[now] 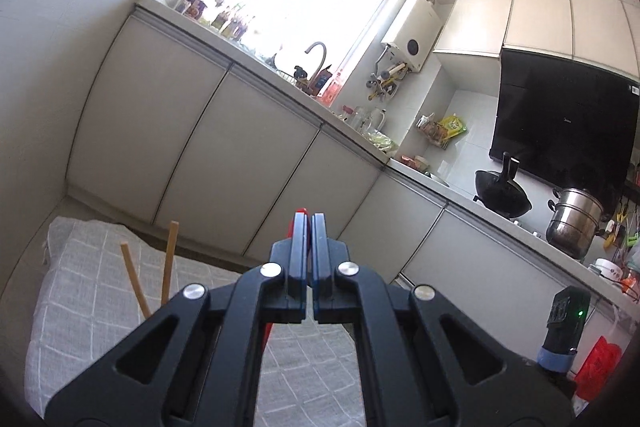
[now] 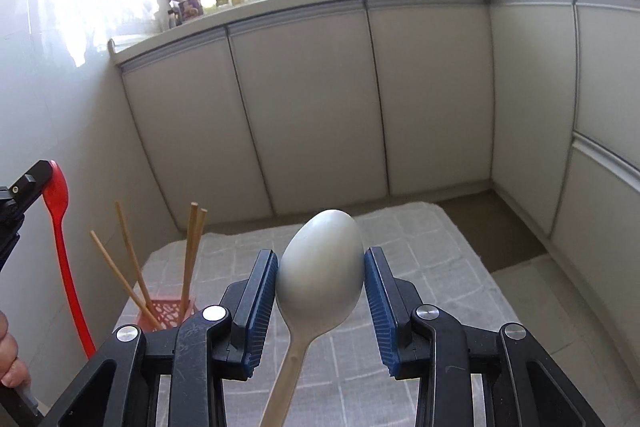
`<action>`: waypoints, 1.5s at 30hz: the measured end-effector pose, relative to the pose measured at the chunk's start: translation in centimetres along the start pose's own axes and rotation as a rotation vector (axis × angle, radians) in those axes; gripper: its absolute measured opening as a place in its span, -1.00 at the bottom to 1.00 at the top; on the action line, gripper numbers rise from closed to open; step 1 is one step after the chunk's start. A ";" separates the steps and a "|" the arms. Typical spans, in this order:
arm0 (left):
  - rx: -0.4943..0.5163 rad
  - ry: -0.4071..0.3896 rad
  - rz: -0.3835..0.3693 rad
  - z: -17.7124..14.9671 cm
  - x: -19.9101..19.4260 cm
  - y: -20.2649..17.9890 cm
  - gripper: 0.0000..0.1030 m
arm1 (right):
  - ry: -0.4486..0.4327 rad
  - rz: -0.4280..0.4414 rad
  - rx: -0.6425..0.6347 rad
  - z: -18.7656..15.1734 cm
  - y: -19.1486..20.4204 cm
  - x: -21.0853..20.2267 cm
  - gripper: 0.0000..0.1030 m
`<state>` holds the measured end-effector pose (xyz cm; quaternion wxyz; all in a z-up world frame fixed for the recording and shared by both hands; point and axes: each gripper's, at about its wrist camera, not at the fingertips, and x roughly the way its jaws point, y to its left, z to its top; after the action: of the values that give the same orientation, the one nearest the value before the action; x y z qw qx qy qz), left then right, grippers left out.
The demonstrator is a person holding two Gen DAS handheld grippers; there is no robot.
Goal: Organize utensils
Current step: 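Lift both held spoons and carry them over the pink basket, then lower the red spoon into the basket and open the left tool while the right tool holds the white spoon, then lower the white spoon into the pink basket and open the right tool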
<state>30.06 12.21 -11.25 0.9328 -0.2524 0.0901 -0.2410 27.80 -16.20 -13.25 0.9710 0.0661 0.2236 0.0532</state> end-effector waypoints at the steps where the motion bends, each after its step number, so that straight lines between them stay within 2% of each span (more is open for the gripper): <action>1: 0.016 -0.012 -0.003 0.1 0.2 0.2 -0.96 | -0.014 0.002 -0.002 0.2 0.1 0.2 -0.23; 7: 0.056 -0.055 -0.053 -0.3 1.8 1.7 -0.96 | -0.057 0.025 0.005 0.6 1.4 2.4 -0.23; 10: 0.096 -0.067 -0.052 -0.4 2.5 2.4 -0.96 | -0.065 0.032 0.007 0.4 2.2 3.8 -0.23; 15: 0.130 -0.053 -0.070 -1.2 2.9 3.5 -0.96 | -0.070 0.033 0.003 -0.4 3.4 6.0 -0.23; 23: 0.126 -0.007 -0.074 -3.1 2.3 5.4 -0.97 | -0.072 0.043 -0.001 -1.7 4.7 7.8 -0.23; 32: 0.115 0.044 -0.081 -2.6 1.2 5.2 -0.94 | -0.119 0.039 0.012 -1.8 6.5 8.6 -0.23; 37: 0.144 0.086 -0.011 -2.4 0.0 4.3 -0.61 | -0.210 0.022 -0.011 -1.4 8.8 8.7 -0.23; 41: 0.150 0.154 0.114 -2.8 -0.5 4.8 -0.48 | -0.270 -0.001 -0.038 -1.3 10.7 9.2 -0.23; 43: 0.147 0.206 0.179 -3.1 -0.4 5.3 -0.22 | -0.291 -0.008 -0.045 -1.4 11.3 9.5 -0.23; 45: 0.145 0.270 0.248 -3.7 -0.4 6.0 -0.11 | -0.305 -0.002 -0.039 -1.4 11.8 9.8 -0.23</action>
<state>31.07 15.33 -17.45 0.9505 -0.1367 0.2272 -0.1620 35.04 -3.11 -16.90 0.9948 0.0542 0.0726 0.0456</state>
